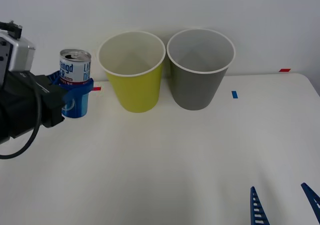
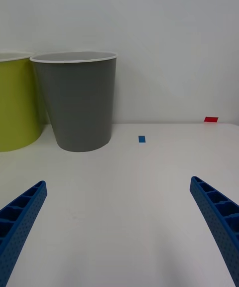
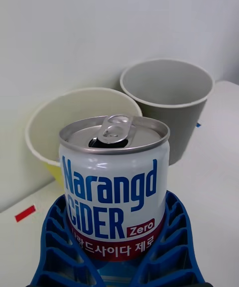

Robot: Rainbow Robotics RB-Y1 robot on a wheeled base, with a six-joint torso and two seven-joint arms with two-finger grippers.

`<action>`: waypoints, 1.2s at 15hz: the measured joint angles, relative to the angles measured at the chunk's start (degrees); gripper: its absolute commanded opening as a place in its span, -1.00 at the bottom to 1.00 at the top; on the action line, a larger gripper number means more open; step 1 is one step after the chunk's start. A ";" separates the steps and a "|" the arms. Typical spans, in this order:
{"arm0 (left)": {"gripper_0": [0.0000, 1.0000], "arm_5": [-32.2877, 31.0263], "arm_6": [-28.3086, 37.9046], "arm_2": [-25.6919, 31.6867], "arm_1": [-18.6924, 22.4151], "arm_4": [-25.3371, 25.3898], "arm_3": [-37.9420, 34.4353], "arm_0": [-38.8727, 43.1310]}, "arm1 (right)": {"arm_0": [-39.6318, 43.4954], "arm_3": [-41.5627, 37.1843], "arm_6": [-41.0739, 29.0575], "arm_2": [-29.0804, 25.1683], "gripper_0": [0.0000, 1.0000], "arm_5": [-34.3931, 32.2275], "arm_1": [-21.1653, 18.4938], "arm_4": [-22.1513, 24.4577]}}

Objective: Put cans in the gray bin and PET bottles in the light green bin.

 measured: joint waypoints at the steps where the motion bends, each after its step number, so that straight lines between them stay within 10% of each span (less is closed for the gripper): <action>1: -1.00 -0.53 0.04 0.73 -0.70 0.41 0.00 -0.87 | 0.00 0.00 0.00 0.00 1.00 0.00 0.00 0.00; 18: -1.00 -1.13 1.27 6.36 -2.23 12.45 -0.01 -10.81 | 0.00 0.00 0.00 0.00 1.00 0.00 0.00 0.00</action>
